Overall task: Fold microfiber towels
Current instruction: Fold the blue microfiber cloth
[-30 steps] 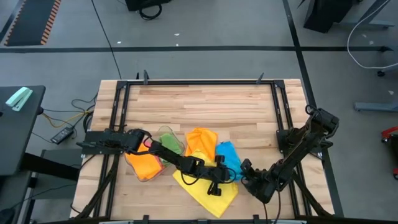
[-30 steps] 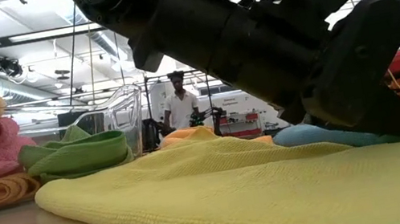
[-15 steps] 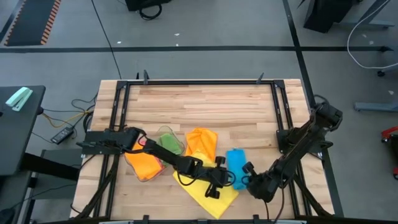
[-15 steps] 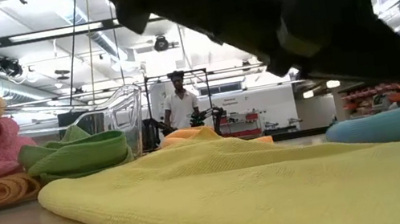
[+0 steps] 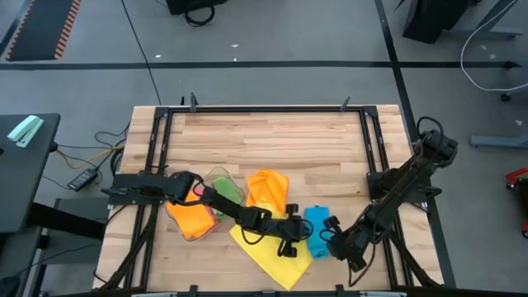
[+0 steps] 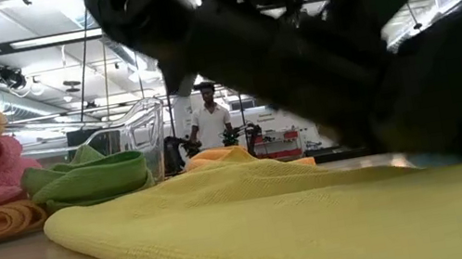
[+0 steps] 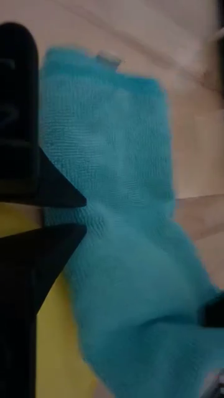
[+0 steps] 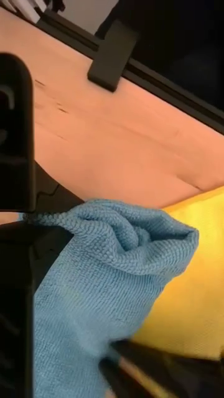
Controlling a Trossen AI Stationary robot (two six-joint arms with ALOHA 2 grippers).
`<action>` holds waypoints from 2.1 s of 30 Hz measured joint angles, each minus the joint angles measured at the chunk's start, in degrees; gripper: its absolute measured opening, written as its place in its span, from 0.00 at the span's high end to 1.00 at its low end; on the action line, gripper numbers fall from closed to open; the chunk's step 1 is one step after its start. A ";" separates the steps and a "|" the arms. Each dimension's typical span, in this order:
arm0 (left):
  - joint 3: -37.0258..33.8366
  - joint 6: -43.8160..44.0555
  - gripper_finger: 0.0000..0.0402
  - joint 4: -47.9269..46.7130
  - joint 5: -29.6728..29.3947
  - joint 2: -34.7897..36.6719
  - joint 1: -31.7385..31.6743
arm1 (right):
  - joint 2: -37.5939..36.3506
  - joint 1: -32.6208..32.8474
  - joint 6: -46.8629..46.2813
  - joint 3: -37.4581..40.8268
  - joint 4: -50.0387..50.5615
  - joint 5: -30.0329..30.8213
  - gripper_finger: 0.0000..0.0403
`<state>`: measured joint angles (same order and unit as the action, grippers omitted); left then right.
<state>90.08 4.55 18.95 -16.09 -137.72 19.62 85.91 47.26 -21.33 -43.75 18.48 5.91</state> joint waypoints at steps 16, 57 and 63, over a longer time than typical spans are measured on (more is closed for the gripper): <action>0.07 -2.93 0.90 -1.50 0.00 -0.99 0.79 | -4.91 -10.56 0.04 0.01 9.47 -1.76 0.96; -0.33 -5.77 0.91 -13.16 1.07 4.23 1.41 | 1.42 -21.72 -1.00 2.99 8.22 4.43 0.60; -0.28 -6.39 0.93 -12.99 0.82 5.17 1.80 | 1.42 -21.74 -2.11 2.99 8.28 4.57 0.55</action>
<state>89.80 -1.84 5.97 -15.26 -132.55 21.41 87.33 25.52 -23.44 -40.75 26.76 10.48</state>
